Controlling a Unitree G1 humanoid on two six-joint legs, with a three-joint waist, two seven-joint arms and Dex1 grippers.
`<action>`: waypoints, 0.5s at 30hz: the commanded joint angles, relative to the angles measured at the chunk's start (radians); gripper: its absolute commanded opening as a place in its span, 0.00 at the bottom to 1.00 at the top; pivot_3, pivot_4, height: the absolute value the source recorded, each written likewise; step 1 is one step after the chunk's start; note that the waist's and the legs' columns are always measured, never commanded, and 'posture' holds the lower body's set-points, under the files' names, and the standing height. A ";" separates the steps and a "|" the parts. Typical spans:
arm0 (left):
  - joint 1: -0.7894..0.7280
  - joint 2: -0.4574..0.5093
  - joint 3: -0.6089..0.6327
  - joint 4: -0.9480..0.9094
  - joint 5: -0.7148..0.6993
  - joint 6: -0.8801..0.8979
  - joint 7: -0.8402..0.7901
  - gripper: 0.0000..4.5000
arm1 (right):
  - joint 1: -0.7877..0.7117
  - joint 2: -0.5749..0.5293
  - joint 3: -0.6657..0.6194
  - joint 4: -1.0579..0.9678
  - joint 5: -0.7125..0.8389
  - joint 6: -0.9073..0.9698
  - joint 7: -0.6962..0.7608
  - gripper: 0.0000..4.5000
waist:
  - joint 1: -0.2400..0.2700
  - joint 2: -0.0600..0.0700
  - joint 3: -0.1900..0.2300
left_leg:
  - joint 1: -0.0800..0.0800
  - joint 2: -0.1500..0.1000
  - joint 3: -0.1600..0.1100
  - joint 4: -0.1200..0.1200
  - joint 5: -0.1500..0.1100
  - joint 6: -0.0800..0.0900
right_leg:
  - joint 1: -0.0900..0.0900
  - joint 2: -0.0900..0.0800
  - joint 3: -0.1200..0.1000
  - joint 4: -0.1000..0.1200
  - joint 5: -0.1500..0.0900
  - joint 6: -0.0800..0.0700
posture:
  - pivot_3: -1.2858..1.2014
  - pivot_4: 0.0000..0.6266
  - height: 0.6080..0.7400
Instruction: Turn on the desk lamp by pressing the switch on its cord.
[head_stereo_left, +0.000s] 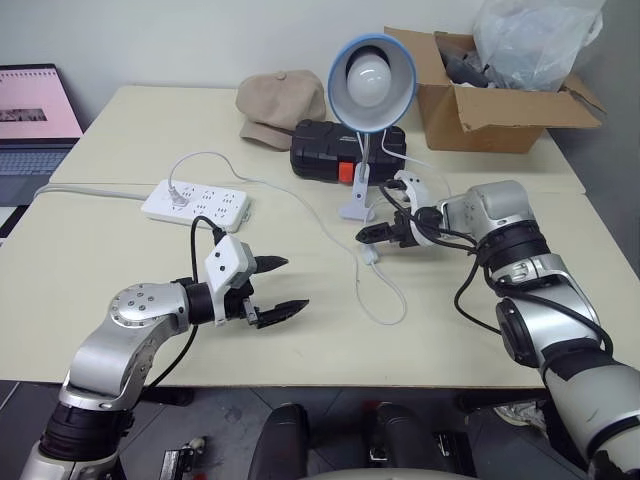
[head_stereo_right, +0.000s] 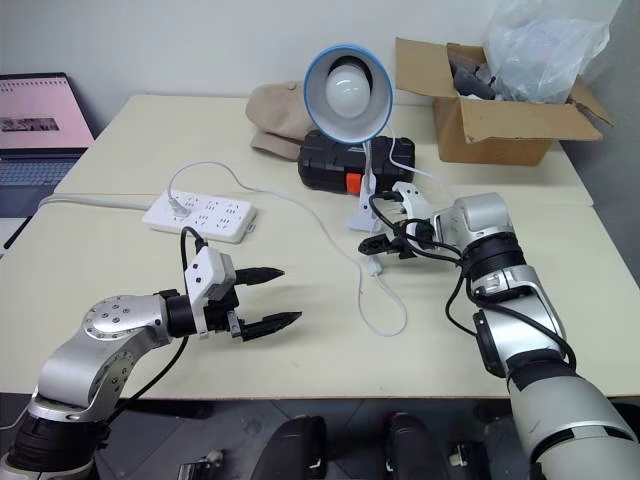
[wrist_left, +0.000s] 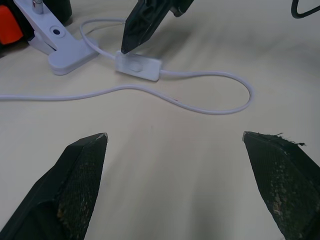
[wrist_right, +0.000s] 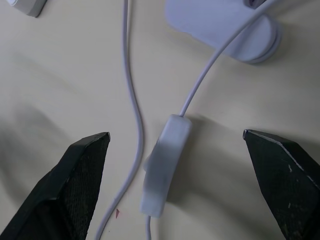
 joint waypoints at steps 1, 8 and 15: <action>0.005 -0.002 0.004 -0.033 0.003 -0.020 0.009 1.00 | -0.052 0.009 -0.007 0.044 -0.028 -0.046 0.031 1.00 | 0.000 0.000 0.000 | 0.000 0.000 0.000 0.000 0.000 0.000 | 0.000 0.000 0.000 0.000 0.000 0.000 | 0.52 0.24 1.00; 0.018 -0.008 0.001 -0.047 0.004 -0.021 0.024 1.00 | -0.083 0.033 -0.003 0.112 -0.063 -0.067 0.073 1.00 | -0.001 0.000 0.000 | 0.000 0.000 0.000 0.000 0.000 0.000 | 0.000 0.000 0.000 0.000 0.000 -0.001 | 0.52 0.24 1.00; 0.034 -0.012 0.000 -0.054 0.005 -0.025 0.036 1.00 | -0.098 0.051 0.001 0.161 -0.103 -0.101 0.096 0.91 | -0.002 0.000 0.000 | 0.000 0.000 0.000 0.000 0.000 0.000 | 0.000 0.000 0.000 0.000 0.000 -0.001 | 0.52 0.24 1.00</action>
